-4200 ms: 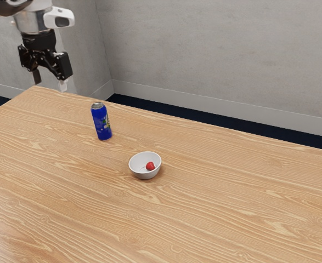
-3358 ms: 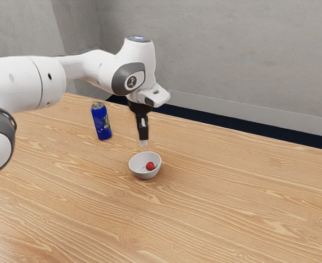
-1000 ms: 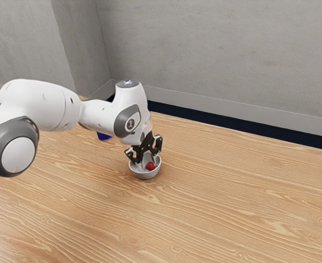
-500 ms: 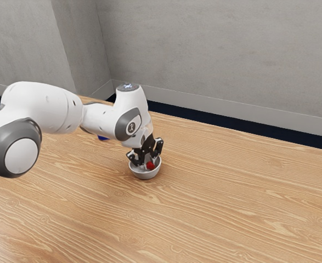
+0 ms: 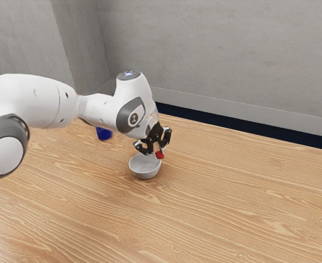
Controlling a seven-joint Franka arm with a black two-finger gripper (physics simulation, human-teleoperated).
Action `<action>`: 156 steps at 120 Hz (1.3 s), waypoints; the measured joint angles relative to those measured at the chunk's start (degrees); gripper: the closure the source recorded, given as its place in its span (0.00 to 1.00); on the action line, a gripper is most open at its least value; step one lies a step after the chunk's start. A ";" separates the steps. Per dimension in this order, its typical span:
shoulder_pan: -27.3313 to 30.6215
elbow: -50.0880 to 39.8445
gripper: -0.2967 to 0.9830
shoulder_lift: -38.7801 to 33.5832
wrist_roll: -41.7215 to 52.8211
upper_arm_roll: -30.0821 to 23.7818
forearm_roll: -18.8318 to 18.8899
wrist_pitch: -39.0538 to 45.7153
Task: Take strawberry from the bowl
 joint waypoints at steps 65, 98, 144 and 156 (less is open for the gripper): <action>-11.97 0.63 0.68 5.85 -5.41 -0.52 -2.50 3.01; -13.21 -0.48 0.38 -2.88 -7.62 1.27 -2.72 3.66; 12.25 7.36 0.26 -36.24 -41.72 5.22 11.52 -35.92; 10.52 6.59 0.25 -37.00 -50.46 4.84 12.67 -42.61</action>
